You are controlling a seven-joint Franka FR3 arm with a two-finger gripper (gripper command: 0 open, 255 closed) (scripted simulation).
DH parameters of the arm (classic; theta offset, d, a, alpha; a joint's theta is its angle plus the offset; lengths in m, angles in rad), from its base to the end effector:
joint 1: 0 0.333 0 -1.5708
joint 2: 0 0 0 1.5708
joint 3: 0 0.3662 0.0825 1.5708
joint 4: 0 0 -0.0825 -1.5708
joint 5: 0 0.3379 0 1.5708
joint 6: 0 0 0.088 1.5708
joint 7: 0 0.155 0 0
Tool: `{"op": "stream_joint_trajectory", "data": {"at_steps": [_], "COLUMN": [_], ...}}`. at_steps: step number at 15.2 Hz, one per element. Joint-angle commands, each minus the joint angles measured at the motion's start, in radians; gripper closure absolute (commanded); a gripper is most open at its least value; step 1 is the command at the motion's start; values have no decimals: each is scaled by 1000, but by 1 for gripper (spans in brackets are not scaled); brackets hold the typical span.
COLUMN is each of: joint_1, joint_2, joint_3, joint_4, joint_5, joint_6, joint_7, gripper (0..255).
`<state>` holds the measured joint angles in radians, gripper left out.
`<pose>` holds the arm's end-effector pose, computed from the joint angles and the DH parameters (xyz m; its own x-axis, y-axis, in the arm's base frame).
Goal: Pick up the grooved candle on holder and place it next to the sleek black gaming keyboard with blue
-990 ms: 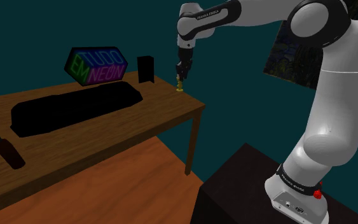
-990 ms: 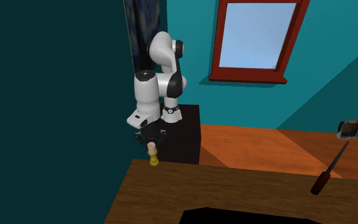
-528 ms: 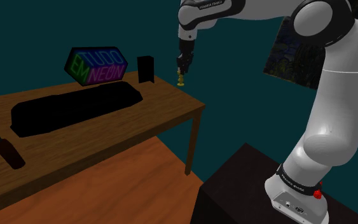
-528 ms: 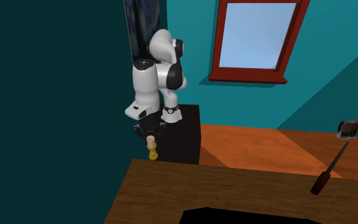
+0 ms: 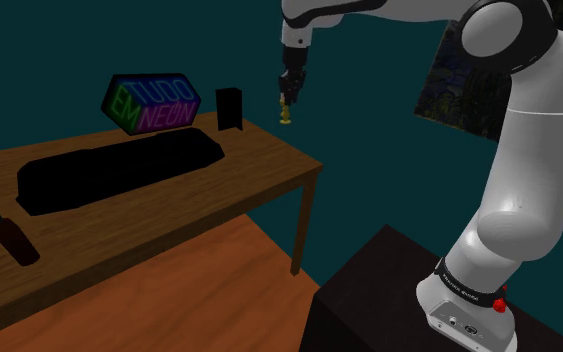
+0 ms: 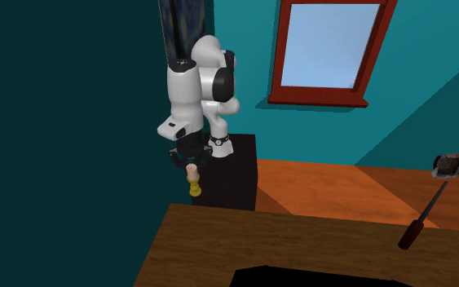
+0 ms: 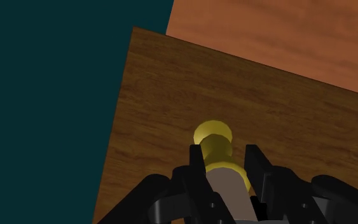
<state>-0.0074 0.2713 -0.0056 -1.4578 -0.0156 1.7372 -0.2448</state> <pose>0.6135 -0.0097 0.5376 0.9726 0.2324 0.0037 0.2323 -0.9725 0.0184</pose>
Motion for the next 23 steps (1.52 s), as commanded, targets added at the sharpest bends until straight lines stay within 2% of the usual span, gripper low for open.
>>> {"op": "stream_joint_trajectory", "data": {"at_steps": [1, 3, 9, 14, 19, 23], "joint_1": [0, 0, 80, 150, 224, 289], "joint_2": [3, 4, 87, 186, 322, 483], "joint_3": [0, 0, 39, 65, 83, 90], "joint_4": [31, 48, 115, 221, 392, 628], "joint_5": [0, 0, -14, -29, -46, -60], "joint_6": [-29, -44, -31, -40, -78, -153], "joint_7": [-1, -1, 118, 211, 296, 354], "gripper": [255, 255, 255, 255, 255, 255]}}
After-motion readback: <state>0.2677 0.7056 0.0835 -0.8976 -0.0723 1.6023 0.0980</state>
